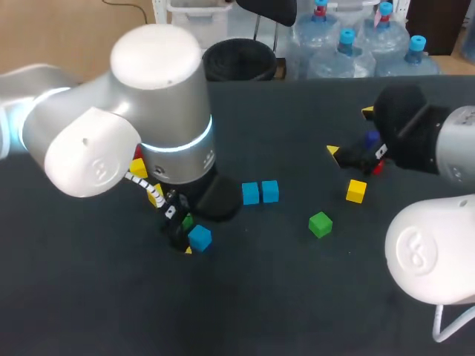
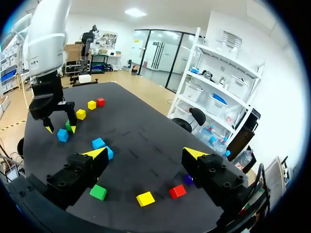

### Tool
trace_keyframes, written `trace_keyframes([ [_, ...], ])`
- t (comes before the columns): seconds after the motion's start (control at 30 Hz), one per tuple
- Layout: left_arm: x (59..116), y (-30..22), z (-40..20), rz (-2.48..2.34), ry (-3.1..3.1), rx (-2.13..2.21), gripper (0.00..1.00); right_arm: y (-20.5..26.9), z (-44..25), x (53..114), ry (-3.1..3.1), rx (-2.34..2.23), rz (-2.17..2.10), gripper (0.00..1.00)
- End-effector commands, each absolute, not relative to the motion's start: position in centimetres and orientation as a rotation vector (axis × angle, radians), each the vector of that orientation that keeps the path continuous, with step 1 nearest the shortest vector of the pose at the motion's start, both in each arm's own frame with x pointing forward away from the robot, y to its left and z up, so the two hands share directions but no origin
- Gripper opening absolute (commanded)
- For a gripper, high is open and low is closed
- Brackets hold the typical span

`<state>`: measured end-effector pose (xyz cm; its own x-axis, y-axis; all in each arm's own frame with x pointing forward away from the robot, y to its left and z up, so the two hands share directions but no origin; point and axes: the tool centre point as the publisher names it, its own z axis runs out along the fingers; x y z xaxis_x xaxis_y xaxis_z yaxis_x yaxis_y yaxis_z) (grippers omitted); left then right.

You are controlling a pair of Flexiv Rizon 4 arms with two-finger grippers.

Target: Place the blue cubes, place green cubes on the blue cubes, place the yellow cubes on the green cubes, then place the red cubes on the yellow cubes, and place purple cube on the red cubes.

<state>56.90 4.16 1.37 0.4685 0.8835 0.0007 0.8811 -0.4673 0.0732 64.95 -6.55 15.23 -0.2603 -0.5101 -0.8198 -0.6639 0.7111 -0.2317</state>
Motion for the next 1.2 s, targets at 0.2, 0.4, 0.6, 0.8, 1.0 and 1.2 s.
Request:
trace_keyframes([
  [0.2, 57.1, 4.3, 0.1, 0.021, 1.597, 2.653, 1.00, -6.5, 15.2, 65.0, 1.927, -0.906, 0.194, 1.00],
  [0.4, 57.4, 4.5, -0.1, 0.016, 1.603, 2.652, 0.72, -6.5, 15.2, 65.0, 1.927, -0.906, 0.194, 1.00],
  [0.6, 57.5, 4.5, 0.0, 0.013, 1.599, 2.652, 0.31, -6.5, 15.2, 65.0, 1.927, -0.906, 0.194, 1.00],
  [0.8, 57.5, 4.4, 0.1, -0.004, 1.597, 2.642, 0.00, -6.5, 15.2, 65.0, 1.927, -0.906, 0.194, 1.00],
  [1.0, 57.6, 4.1, 0.2, -0.058, 1.642, 2.622, 0.00, -6.5, 15.2, 65.0, 1.927, -0.906, 0.194, 1.00],
  [1.2, 58.5, 3.4, 0.5, -0.097, 1.819, 2.580, 0.00, -6.5, 15.2, 65.0, 1.927, -0.906, 0.194, 1.00],
])
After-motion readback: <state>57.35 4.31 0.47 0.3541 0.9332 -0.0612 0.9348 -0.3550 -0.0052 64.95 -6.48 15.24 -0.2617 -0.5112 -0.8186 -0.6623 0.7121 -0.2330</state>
